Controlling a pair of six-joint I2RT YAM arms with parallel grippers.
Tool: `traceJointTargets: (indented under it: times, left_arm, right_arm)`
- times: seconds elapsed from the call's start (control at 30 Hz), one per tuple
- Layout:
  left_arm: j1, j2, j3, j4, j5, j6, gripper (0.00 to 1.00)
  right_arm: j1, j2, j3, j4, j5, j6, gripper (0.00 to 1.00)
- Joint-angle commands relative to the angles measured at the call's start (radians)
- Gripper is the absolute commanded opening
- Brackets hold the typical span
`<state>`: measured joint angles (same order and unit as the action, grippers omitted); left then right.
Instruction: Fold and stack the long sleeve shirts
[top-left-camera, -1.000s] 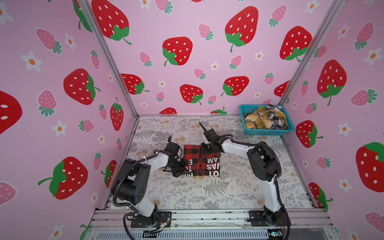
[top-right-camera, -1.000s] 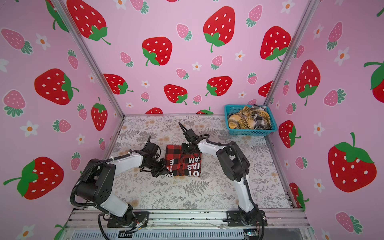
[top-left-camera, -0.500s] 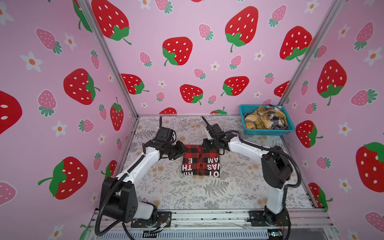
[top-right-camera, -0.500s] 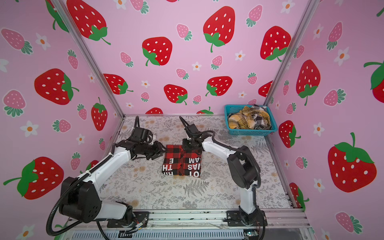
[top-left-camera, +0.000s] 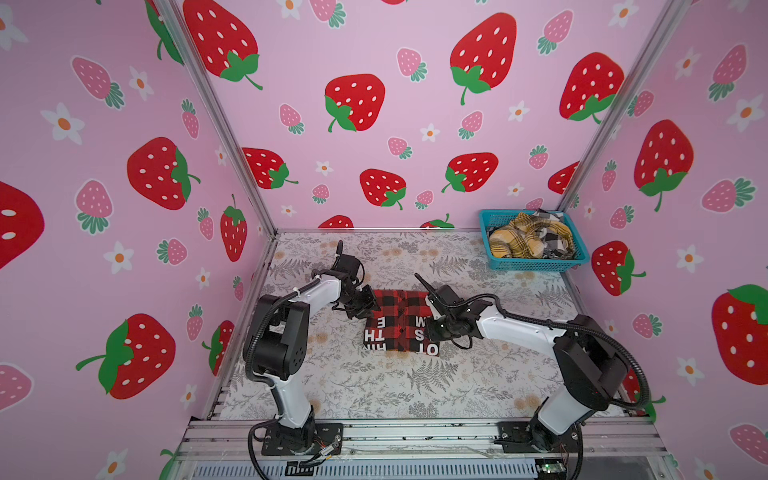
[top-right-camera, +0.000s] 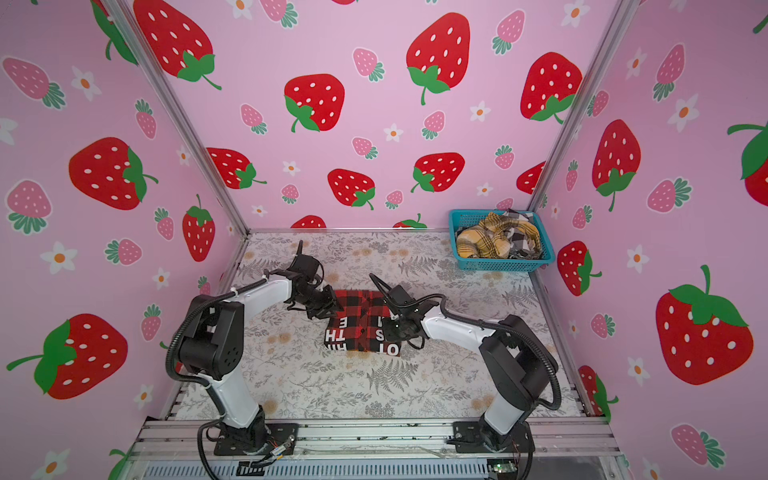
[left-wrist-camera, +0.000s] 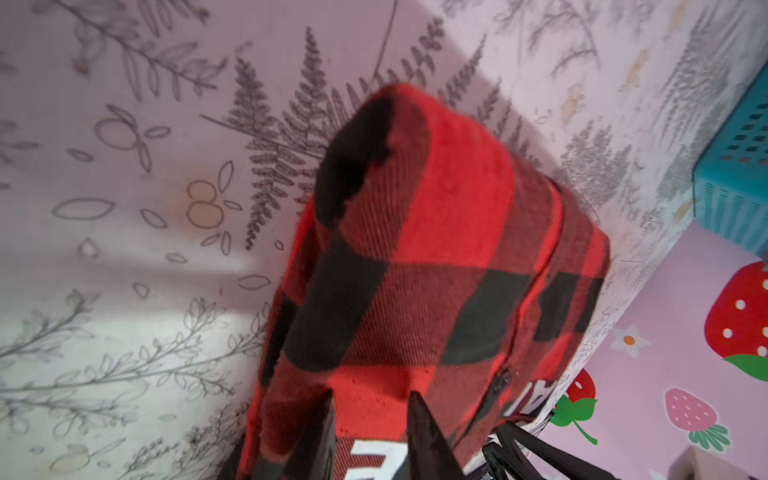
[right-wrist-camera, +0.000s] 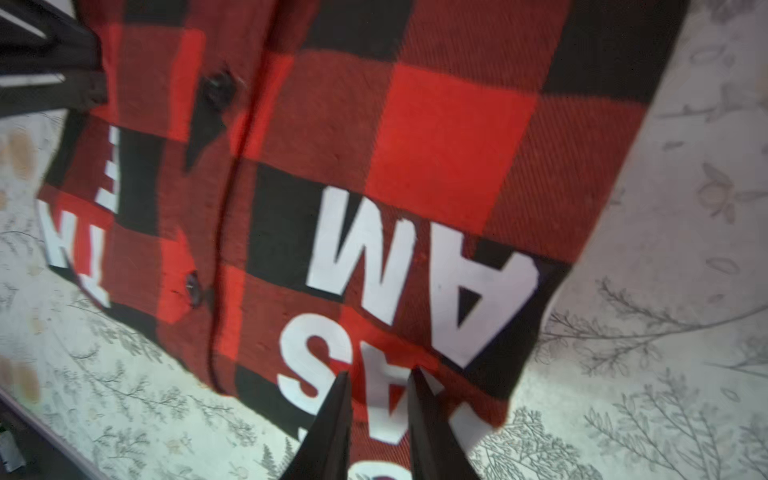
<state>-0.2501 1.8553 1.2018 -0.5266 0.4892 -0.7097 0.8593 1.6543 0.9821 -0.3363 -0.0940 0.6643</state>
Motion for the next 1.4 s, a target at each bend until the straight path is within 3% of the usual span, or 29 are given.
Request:
traceJointTargets:
  times: [0.0,0.17,0.27,0.37,0.5,0.7,0.77,0.9,0.93,1.07,1.23,1.37]
  left_arm:
    - [0.005,0.031,0.042,0.021,0.004,-0.01,0.3]
    - [0.005,0.055,-0.005,0.048,0.026,-0.017,0.29]
    - [0.005,0.01,-0.022,0.063,0.057,-0.02,0.33]
    - [-0.001,-0.098,-0.002,0.054,0.049,0.011,0.39]
    - [-0.006,-0.304,0.008,0.058,-0.051,0.077,0.43]
    - [0.017,-0.596,-0.116,0.137,-0.165,0.155,0.53]
    - [0.065,-0.644,-0.155,0.127,-0.126,0.128,0.58]
    - [0.226,-0.637,-0.234,0.09,0.153,0.038,0.59]
    - [0.243,-0.642,-0.26,0.09,0.175,0.02,0.59]
    - [0.247,-0.652,-0.313,0.004,0.165,0.049,0.66]
    - [0.246,-0.642,-0.414,0.048,0.207,0.018,0.69]
    - [0.165,-0.597,-0.455,0.116,0.207,-0.037,0.5]
  right_arm:
    - [0.001,0.019,-0.028,0.034,0.017,0.031,0.27]
    - [0.001,0.026,-0.057,0.042,0.013,0.036,0.24]
    - [0.0,0.003,-0.048,0.024,0.014,0.029,0.24]
    - [0.001,-0.026,-0.01,-0.016,0.03,0.014,0.25]
    - [0.001,-0.054,0.057,-0.077,0.059,-0.005,0.25]
    - [-0.001,-0.098,0.132,-0.103,0.093,-0.012,0.25]
    - [-0.001,-0.108,0.151,-0.106,0.103,-0.017,0.26]
    - [-0.017,-0.122,0.167,-0.108,0.121,-0.017,0.26]
    - [-0.021,-0.123,0.165,-0.104,0.12,-0.016,0.27]
    - [-0.044,-0.132,0.14,-0.07,0.103,-0.011,0.28]
    - [-0.057,-0.106,0.127,-0.023,0.062,-0.008,0.28]
    - [-0.074,-0.056,0.134,0.0,0.031,-0.005,0.27]
